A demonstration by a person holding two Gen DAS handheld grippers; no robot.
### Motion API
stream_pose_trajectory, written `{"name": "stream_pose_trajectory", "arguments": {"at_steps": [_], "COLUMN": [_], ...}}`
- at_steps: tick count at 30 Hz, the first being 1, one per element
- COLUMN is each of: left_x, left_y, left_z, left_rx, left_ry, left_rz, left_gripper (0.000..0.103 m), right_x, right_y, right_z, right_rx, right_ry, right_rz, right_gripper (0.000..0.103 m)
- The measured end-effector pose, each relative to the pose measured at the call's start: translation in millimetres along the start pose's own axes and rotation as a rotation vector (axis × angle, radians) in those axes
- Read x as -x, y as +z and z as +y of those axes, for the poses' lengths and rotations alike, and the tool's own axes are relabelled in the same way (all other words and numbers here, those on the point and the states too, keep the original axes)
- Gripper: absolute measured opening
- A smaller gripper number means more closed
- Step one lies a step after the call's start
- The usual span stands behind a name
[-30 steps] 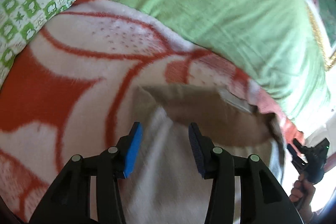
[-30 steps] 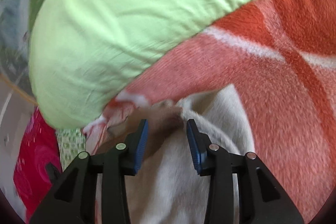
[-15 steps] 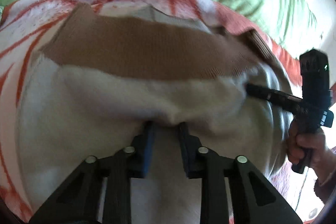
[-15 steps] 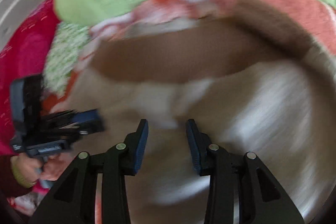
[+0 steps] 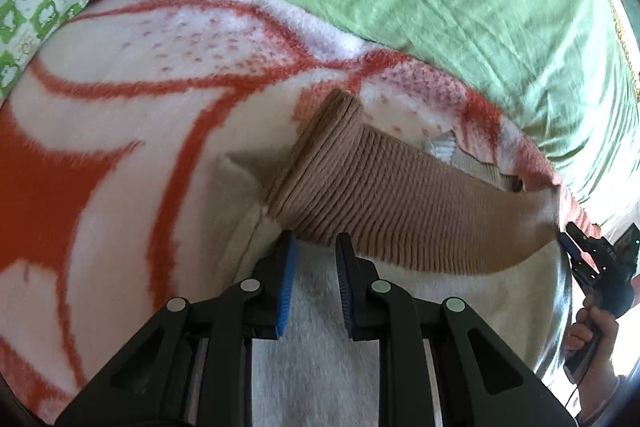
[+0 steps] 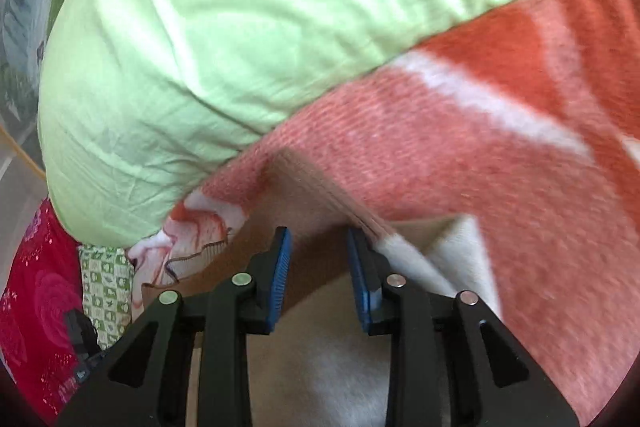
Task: Fold small clothes
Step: 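Open both grippers and release the folded hem onto the sweater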
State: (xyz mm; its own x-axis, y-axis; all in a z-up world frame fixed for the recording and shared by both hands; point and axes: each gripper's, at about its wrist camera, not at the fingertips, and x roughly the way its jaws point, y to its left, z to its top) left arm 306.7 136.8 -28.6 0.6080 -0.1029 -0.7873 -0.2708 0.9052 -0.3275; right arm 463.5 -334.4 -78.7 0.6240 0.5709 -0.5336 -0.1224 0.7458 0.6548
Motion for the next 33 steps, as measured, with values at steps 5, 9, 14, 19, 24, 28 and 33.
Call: {"name": "stream_pose_trajectory", "arguments": {"at_steps": [5, 9, 14, 19, 24, 28, 33], "left_x": [35, 58, 50, 51, 78, 102, 109], "left_y": [-32, -77, -117, -123, -127, -142, -170], "left_z": [-16, -22, 1, 33, 40, 49, 59], "left_rx": [-0.037, -0.062, -0.051, 0.024, 0.09, 0.179, 0.277], "left_ry": [-0.03, -0.065, 0.001, -0.005, 0.018, 0.022, -0.002], "left_rz": [-0.003, 0.036, 0.119, 0.137, 0.112, 0.104, 0.151], "left_gripper": [0.035, 0.04, 0.038, 0.021, 0.036, 0.053, 0.06], "right_x": [39, 64, 69, 86, 106, 125, 132], "right_y": [-33, -77, -123, -121, -117, -118, -127], "right_z": [15, 29, 8, -33, -20, -5, 10], "right_rx": [0.1, 0.201, 0.216, 0.104, 0.144, 0.134, 0.147], "right_ry": [-0.008, 0.012, -0.058, -0.139, -0.172, -0.13, -0.083], "right_rz": [0.037, 0.126, 0.293, 0.253, 0.228, 0.176, 0.177], "right_gripper": [0.033, 0.036, 0.045, 0.039, 0.041, 0.043, 0.048]}}
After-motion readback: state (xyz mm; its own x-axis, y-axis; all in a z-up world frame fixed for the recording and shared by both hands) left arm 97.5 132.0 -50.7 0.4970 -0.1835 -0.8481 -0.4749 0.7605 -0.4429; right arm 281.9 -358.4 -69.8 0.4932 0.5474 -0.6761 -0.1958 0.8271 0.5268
